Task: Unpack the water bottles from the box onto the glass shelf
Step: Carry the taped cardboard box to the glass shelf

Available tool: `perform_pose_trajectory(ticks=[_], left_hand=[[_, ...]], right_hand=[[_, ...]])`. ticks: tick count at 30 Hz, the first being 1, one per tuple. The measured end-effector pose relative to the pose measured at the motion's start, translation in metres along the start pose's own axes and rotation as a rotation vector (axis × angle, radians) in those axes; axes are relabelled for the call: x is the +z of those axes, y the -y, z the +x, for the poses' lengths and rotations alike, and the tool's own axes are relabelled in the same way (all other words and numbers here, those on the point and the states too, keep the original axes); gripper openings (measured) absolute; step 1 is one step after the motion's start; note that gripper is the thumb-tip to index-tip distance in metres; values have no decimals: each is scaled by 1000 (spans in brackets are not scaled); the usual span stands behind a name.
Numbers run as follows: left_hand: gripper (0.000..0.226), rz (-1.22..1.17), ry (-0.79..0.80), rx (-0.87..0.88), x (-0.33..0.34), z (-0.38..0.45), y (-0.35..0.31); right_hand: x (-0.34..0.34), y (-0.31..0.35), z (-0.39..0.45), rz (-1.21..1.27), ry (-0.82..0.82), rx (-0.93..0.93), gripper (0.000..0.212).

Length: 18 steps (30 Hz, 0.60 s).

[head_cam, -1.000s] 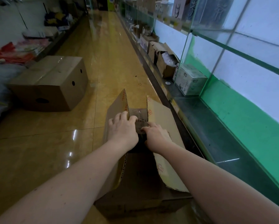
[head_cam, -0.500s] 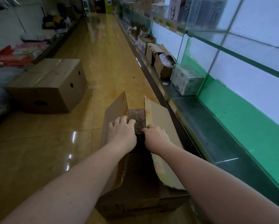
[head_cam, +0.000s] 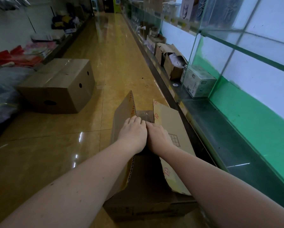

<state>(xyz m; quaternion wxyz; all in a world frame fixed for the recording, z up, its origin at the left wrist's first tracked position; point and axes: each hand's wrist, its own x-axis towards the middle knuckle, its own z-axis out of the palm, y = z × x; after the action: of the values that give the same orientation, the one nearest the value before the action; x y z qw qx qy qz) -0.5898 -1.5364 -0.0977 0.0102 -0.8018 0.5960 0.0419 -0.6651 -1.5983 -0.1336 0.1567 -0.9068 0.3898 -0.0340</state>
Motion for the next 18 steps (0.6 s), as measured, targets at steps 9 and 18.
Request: perform_pose_trajectory(ticks=[9, 18], left_hand=[[55, 123, 23, -211, -30, -10, 57], [59, -146, 263, -475, 40, -42, 157]], right_hand=[[-14, 70, 12, 362, 48, -138, 56], [47, 127, 15, 152, 336, -164, 59]])
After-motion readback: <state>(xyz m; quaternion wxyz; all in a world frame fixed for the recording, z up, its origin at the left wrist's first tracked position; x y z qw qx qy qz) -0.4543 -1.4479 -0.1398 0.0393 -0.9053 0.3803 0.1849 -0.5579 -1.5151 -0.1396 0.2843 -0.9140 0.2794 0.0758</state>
